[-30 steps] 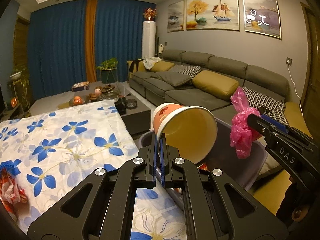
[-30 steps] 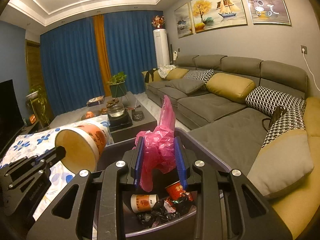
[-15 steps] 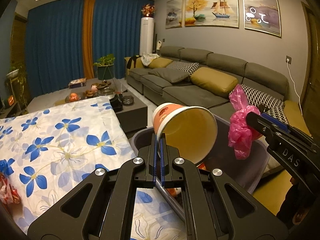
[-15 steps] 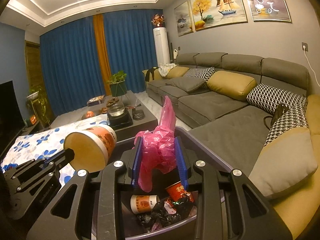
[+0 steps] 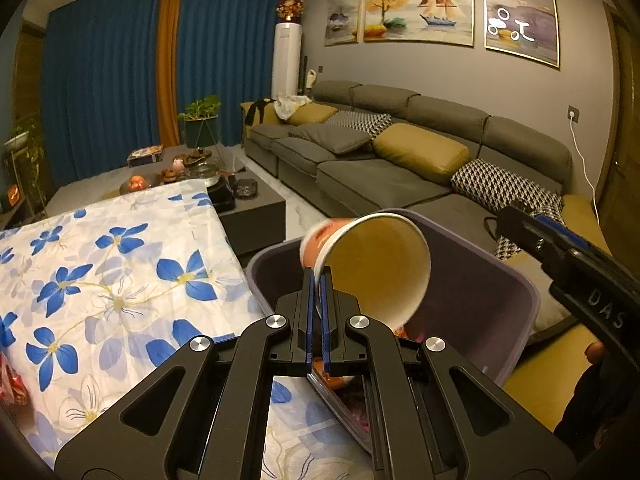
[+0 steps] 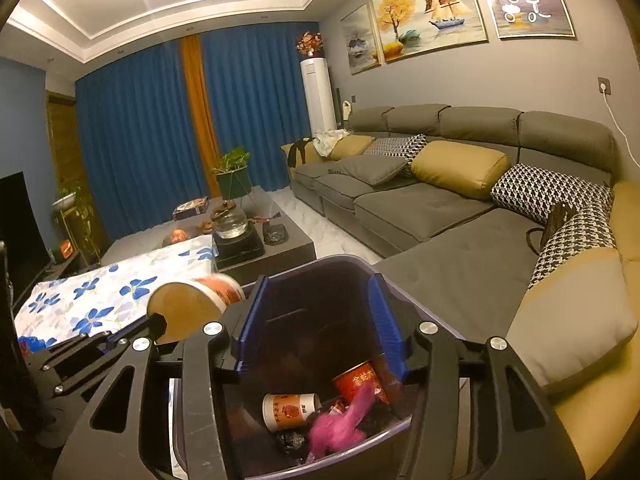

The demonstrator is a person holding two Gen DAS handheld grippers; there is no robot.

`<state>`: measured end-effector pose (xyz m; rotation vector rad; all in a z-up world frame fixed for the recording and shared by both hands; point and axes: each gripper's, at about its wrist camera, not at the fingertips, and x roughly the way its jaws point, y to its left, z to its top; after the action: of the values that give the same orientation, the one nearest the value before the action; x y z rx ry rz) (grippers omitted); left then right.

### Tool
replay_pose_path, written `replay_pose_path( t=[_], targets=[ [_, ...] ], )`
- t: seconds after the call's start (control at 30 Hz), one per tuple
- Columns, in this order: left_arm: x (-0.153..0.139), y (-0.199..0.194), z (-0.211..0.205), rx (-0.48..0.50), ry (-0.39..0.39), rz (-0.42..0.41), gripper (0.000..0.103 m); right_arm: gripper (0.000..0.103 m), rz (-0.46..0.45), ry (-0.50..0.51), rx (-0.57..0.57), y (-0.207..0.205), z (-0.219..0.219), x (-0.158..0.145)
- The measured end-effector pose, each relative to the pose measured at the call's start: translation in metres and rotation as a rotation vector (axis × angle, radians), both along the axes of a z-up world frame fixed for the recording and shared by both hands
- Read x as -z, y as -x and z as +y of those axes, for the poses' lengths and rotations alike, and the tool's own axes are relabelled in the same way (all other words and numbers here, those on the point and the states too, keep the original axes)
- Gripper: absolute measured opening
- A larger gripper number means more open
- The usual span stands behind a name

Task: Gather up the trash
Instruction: 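Open the right tool to drop the pink bag while the left releases the cup, then move both open tools back to the remaining trash on the table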

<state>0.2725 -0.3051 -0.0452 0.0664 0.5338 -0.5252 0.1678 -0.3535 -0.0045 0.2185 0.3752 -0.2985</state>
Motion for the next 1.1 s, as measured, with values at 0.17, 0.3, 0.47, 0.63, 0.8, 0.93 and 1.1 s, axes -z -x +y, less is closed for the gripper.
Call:
replay_pose_path(
  t=[0.17,0.3,0.47,0.63,0.8,0.93,1.1],
  targets=[
    [0.004,0.0,-0.001,0.015,-0.008,0.015,0.012,0.057,-0.001,-0.002,0.002,0.005,0.0,0.0],
    [0.002,0.004,0.007,0.009,0.02,-0.007,0.053,0.058,-0.004,0.007,0.004,0.008,0.002,-0.001],
    [-0.003,0.012,0.022,-0.031,0.038,-0.027,0.076,0.062,0.001,0.026,0.002,0.014,0.01,-0.002],
    [-0.008,0.022,0.047,-0.095,0.05,-0.033,0.089,0.075,0.002,0.055,-0.013,0.021,0.025,0.0],
    [-0.012,0.038,0.079,-0.167,0.032,-0.057,0.093,0.084,-0.003,0.076,-0.045,0.031,0.045,0.002],
    [-0.013,0.052,0.111,-0.222,0.033,-0.07,0.095,0.086,-0.003,0.071,-0.069,0.034,0.061,0.004],
    [-0.011,0.068,0.165,-0.342,0.008,-0.087,0.095,0.086,-0.008,0.067,-0.114,0.037,0.089,0.005]
  ],
)
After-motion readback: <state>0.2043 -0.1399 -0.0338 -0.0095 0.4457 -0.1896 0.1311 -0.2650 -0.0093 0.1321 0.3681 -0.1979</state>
